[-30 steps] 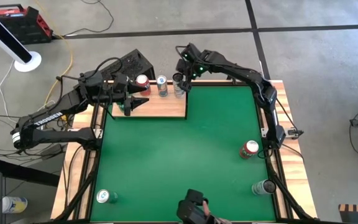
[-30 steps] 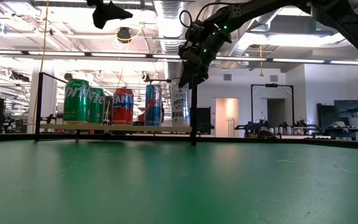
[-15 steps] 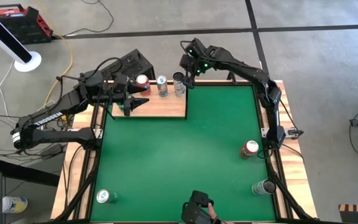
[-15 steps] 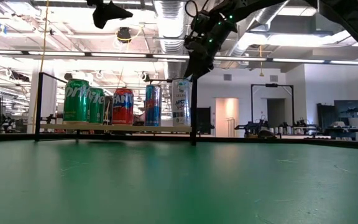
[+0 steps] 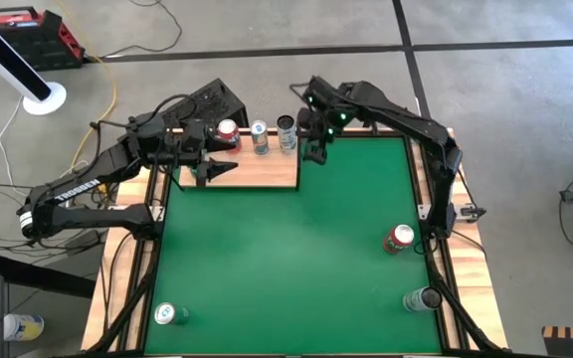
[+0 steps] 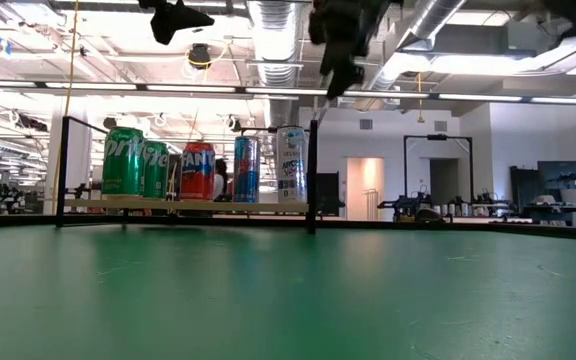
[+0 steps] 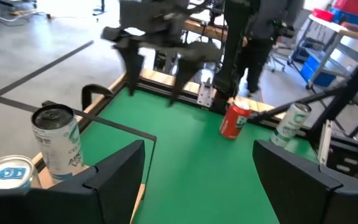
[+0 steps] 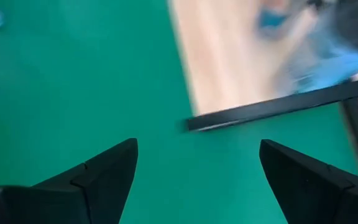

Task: Place canned beverage on shelf
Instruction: Put the white and blue soda can on the shelf aligned with the other white and blue soda can

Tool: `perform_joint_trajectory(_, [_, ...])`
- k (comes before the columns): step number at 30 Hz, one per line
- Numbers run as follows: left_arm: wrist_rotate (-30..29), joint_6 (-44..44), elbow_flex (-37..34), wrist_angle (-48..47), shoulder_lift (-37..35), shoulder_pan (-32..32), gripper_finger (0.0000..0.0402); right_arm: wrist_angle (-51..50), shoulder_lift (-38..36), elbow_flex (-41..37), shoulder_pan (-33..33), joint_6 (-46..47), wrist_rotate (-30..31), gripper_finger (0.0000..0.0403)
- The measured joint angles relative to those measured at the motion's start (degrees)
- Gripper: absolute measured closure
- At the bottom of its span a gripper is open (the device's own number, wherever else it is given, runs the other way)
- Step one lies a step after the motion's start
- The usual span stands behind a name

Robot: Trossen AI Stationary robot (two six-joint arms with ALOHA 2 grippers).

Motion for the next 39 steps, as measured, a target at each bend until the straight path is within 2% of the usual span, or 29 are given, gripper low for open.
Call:
perform_joint_trajectory(3, [1.3,1.3,0.0,-0.9,0.0,0.0,0.0118,-3.2,-2.6,0.0,4.7,3.5,0.7,0.0043])
perform_joint_trajectory(6, [3.0,2.1,0.0,-1.8,0.0,0.0,0.0118,-6.5,-5.1,0.0,10.5,8.8,3.9,0.0046])
perform_joint_trajectory(11, [7.1,3.9,0.0,-2.3,0.0,0.0,0.0118,-11.7,-8.5,0.0,22.9,22.1,9.0,0.0051])
perform_joint_trajectory(15, [9.6,5.7,0.0,-2.2,0.0,0.0,0.0118,-16.0,-9.6,0.0,34.1,37.6,14.8,0.0055])
perform_joint_trajectory(24, [14.9,6.5,0.1,2.8,1.6,-0.9,0.0118,-17.7,-9.6,-4.0,56.2,75.9,15.8,0.0056])
perform_joint_trajectory(32, [13.6,1.5,0.0,5.2,2.8,-4.7,0.0118,-17.7,-13.9,-14.1,69.5,96.9,16.6,0.0056])
perform_joint_trajectory(35, [10.0,-0.9,0.0,6.2,2.7,-6.8,0.0118,-17.7,-16.9,-18.8,73.4,101.6,17.3,0.0056])
perform_joint_trajectory(39, [3.6,-6.1,0.0,9.3,2.7,-10.2,0.0118,-17.8,-21.6,-24.2,79.4,106.7,21.3,0.0056])
